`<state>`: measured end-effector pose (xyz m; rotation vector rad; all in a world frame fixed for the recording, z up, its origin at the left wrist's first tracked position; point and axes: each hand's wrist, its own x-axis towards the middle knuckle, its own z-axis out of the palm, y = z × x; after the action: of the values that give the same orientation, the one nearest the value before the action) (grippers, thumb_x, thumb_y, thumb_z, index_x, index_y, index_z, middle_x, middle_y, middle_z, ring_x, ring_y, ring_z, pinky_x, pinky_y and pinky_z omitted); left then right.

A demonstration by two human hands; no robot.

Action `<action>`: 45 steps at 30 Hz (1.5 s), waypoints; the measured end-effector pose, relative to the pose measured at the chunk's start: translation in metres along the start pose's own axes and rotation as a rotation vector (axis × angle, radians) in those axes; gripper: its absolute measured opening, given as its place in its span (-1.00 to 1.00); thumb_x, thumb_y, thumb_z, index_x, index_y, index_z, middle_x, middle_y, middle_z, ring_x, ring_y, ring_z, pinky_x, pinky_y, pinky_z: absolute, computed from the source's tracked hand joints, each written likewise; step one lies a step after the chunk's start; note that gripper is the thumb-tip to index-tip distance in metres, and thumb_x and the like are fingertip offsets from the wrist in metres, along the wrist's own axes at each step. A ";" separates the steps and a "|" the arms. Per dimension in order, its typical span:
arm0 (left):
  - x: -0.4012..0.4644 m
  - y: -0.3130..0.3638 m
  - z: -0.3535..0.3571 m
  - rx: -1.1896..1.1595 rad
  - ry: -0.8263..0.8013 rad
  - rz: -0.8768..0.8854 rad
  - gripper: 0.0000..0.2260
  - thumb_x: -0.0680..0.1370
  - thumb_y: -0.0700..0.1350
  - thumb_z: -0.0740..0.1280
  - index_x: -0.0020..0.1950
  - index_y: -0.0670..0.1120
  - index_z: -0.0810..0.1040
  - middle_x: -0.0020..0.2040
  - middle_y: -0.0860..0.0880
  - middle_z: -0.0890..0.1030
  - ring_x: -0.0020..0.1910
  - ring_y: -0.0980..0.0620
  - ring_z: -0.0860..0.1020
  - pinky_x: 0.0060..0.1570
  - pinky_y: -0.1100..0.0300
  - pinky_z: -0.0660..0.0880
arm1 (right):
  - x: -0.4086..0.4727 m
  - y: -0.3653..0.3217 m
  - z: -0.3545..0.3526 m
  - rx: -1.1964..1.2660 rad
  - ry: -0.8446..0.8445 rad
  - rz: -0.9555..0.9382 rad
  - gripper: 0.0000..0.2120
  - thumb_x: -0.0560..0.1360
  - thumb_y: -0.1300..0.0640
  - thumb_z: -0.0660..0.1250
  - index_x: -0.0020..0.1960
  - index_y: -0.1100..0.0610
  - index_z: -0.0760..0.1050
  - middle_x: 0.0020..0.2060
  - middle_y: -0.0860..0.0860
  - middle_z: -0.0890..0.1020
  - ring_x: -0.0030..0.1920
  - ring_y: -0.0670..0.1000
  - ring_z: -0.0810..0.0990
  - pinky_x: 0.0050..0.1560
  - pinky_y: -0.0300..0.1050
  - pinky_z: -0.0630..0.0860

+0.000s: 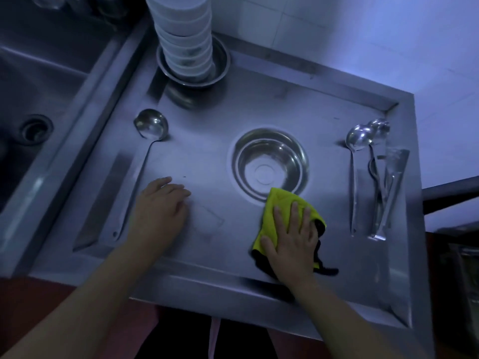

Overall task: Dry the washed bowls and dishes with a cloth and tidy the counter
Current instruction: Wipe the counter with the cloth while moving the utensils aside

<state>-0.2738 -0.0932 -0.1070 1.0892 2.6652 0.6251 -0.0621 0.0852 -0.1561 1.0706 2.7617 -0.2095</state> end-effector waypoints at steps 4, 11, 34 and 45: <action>-0.031 -0.026 -0.021 0.022 0.071 -0.079 -0.74 0.45 -0.20 0.21 -0.02 -0.24 0.66 -0.02 -0.18 0.67 0.14 -0.25 0.53 0.15 -0.06 0.45 | -0.006 -0.063 0.010 0.005 -0.027 -0.071 -0.29 0.43 -0.28 0.03 0.52 -0.01 0.17 0.52 0.20 0.08 0.50 0.33 -0.01 0.36 0.35 0.10; -0.067 -0.056 -0.030 0.021 0.155 -0.188 -0.83 0.48 -0.32 0.33 0.04 -0.24 0.64 0.02 -0.16 0.66 0.22 -0.23 0.46 0.20 -0.01 0.37 | 0.031 -0.176 0.022 0.061 -0.021 -0.339 -0.29 0.48 -0.22 0.14 0.55 -0.05 0.02 0.55 0.15 -0.06 0.51 0.24 -0.24 0.42 0.26 -0.20; -0.070 0.102 0.036 -0.042 0.151 -0.111 -0.71 0.40 -0.23 0.21 0.01 -0.26 0.64 -0.05 -0.20 0.67 0.15 -0.28 0.49 0.19 -0.03 0.39 | -0.073 0.036 0.006 0.111 -0.139 -0.621 -0.40 0.53 -0.22 0.17 0.51 -0.12 0.15 0.54 -0.08 -0.06 0.53 0.05 -0.25 0.49 0.06 -0.21; -0.119 0.219 0.099 -0.057 0.096 -0.089 -0.81 0.42 -0.34 0.39 0.02 -0.22 0.65 0.00 -0.17 0.67 0.21 -0.26 0.46 0.20 -0.07 0.42 | -0.125 0.242 -0.023 0.025 -0.115 -0.484 -0.40 0.47 -0.20 0.22 0.47 -0.07 0.27 0.51 -0.05 0.10 0.53 0.10 -0.07 0.47 0.06 -0.06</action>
<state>-0.0209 -0.0062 -0.0942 0.9432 2.7404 0.7488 0.1902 0.1849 -0.1239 0.3610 2.8672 -0.3538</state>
